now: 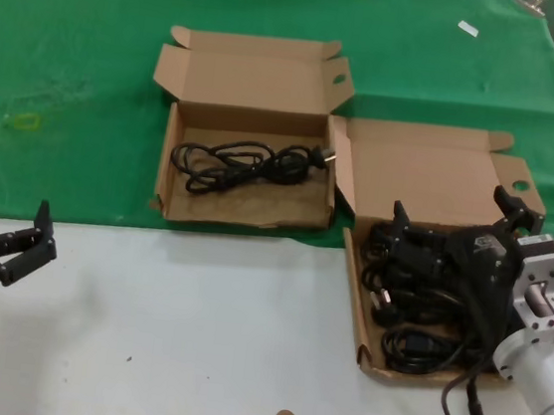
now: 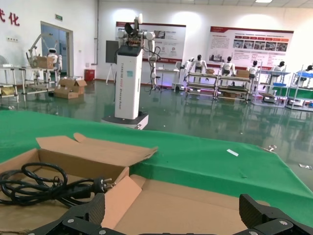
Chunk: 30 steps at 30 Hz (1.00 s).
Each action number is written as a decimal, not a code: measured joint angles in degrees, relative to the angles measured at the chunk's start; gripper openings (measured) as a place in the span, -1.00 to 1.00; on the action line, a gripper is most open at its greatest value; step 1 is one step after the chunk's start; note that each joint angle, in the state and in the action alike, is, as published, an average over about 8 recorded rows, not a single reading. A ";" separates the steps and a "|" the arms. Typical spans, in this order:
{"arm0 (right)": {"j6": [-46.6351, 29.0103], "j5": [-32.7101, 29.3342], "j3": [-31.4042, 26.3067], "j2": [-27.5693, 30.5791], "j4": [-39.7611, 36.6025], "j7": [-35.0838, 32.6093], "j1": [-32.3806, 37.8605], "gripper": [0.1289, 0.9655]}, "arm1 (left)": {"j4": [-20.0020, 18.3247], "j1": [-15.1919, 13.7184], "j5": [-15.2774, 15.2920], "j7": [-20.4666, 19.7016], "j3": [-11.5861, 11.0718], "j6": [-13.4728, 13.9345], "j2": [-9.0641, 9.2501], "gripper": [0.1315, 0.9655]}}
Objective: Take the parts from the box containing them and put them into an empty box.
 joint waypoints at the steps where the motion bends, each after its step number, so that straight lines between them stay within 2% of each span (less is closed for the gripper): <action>1: 0.30 0.18 0.19 0.04 0.34 0.11 -0.41 1.00 | 0.00 0.00 0.00 0.00 0.00 0.00 0.00 1.00; 30: 0.75 0.45 0.48 0.09 0.86 0.27 -1.04 1.00 | 0.00 0.00 0.00 0.00 0.00 0.00 0.00 1.00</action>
